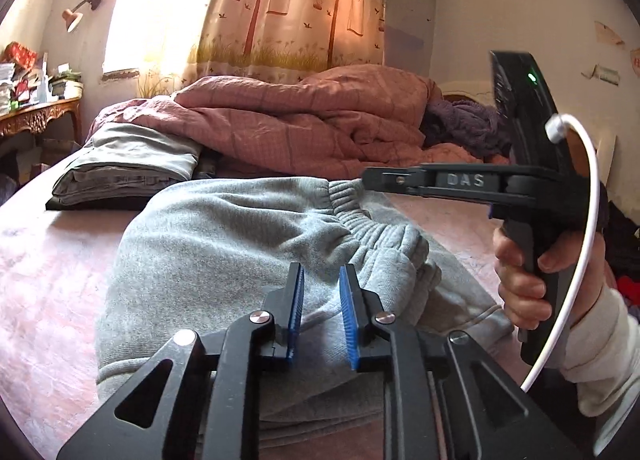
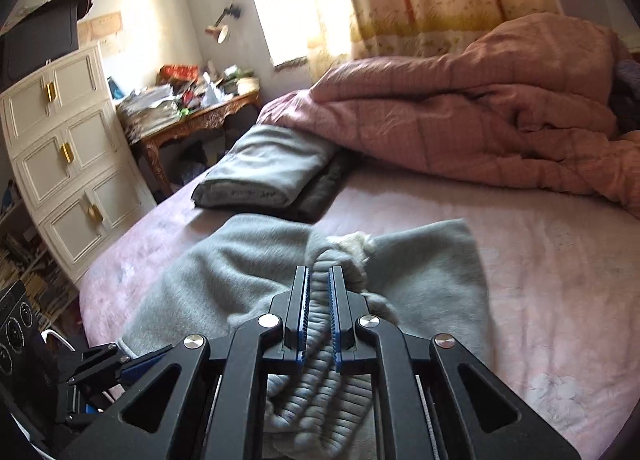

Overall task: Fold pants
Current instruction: 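Open both grippers and withdraw them from the folded sweatpants, then grasp the sweatpants bundle with the left gripper while the right gripper grasps the cuffs end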

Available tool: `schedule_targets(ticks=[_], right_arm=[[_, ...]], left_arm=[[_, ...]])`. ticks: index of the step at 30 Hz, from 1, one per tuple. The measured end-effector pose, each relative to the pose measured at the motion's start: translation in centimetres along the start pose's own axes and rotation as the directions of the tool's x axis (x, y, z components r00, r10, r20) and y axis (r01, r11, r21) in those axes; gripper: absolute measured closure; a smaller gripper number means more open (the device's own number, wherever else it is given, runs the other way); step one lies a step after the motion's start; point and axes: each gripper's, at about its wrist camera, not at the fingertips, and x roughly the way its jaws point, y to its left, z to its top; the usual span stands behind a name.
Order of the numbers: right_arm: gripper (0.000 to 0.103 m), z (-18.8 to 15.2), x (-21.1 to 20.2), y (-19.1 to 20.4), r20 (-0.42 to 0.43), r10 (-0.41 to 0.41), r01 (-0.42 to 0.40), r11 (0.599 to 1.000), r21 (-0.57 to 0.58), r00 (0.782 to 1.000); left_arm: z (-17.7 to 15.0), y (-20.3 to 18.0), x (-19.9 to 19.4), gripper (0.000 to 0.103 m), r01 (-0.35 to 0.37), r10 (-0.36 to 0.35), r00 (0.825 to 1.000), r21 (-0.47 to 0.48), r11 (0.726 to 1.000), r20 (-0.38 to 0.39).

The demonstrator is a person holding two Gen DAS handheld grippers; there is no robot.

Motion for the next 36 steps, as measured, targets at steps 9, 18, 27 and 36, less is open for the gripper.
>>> schedule_targets(ticks=[9, 18, 27, 36], right_arm=[[0.095, -0.3, -3.8, -1.9, 0.127, -0.097, 0.095, 0.995, 0.020, 0.987], [0.088, -0.8, -5.5, -5.5, 0.150, -0.121, 0.101, 0.986, 0.136, 0.981], [0.043, -1.7, -5.1, -8.2, 0.092, -0.139, 0.117, 0.970, 0.214, 0.986], [0.040, -4.0, -1.7, -13.0, -0.115, 0.053, 0.004, 0.897, 0.442, 0.992]], left_arm=[[1.5, 2.5, -2.7, 0.076, -0.097, 0.097, 0.992, -0.002, 0.995, 0.083], [3.9, 8.1, -4.6, 0.061, -0.205, 0.215, 0.970, -0.090, 0.975, 0.113], [5.6, 13.9, -2.3, 0.018, -0.101, 0.104, 0.995, -0.236, 0.966, -0.003], [1.1, 18.3, 3.9, 0.019, 0.103, -0.246, 0.945, -0.520, 0.848, -0.216]])
